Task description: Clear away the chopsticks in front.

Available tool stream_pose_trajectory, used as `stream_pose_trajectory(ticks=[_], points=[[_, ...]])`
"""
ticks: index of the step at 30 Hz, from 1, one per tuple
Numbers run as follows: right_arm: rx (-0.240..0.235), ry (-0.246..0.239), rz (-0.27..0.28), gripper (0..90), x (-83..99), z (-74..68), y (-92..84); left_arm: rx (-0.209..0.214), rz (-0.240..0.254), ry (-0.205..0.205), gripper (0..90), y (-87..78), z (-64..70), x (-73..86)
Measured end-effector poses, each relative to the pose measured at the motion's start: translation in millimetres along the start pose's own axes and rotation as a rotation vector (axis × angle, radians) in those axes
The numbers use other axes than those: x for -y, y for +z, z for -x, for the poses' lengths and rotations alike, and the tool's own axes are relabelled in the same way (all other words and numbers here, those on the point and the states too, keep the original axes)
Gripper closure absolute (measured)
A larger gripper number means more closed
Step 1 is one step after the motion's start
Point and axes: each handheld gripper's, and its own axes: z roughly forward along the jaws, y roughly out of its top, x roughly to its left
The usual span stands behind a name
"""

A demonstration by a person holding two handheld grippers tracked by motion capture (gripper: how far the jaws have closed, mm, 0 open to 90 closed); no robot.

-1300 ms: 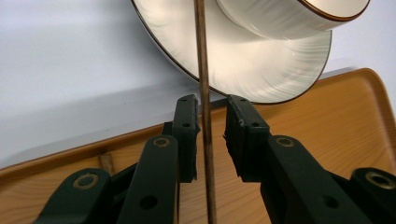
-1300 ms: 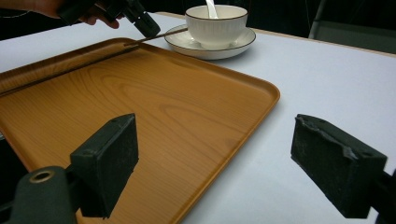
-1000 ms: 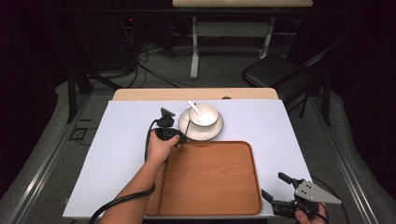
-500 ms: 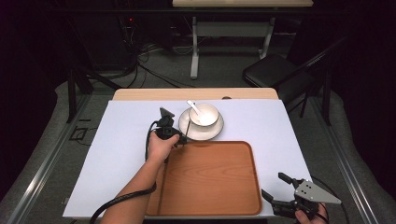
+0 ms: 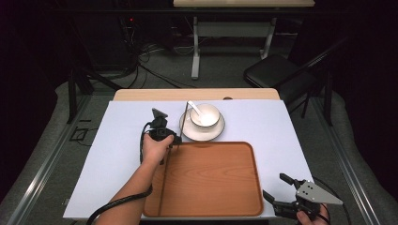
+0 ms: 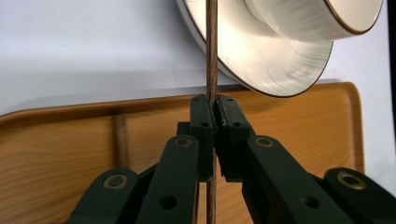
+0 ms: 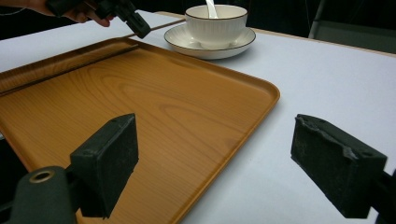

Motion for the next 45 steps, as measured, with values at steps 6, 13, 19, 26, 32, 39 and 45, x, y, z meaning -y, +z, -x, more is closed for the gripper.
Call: stream_pose_trajectory(ticks=[6,13,19,26,32,39,45], points=[[0.0,0.004,-0.001,14.7,-0.1,0.0,0.0,-0.008,0.032,-0.023,85.9,-21.4,-17.0,7.6],[0.001,0.003,-0.002,14.7,-0.2,-0.1,0.3,-0.005,0.045,-0.027,86.0,-44.3,-32.2,24.2],[0.002,0.006,-0.002,14.7,-0.3,-0.3,0.3,-0.003,0.046,-0.003,85.9,-59.3,-35.0,45.3],[0.003,0.012,-0.002,14.7,-0.2,-0.4,0.0,-0.002,0.018,0.037,85.9,-72.3,-37.1,82.6],[0.005,0.009,0.0,14.7,-0.1,0.1,0.3,0.018,0.005,0.032,86.0,-78.6,-44.1,115.2],[0.007,0.012,0.002,14.7,0.1,1.0,0.4,0.019,-0.029,0.026,86.0,-78.1,-51.5,140.9],[0.008,0.008,0.001,14.7,0.1,0.4,0.8,0.008,-0.041,0.022,85.9,-77.3,-52.0,149.4]])
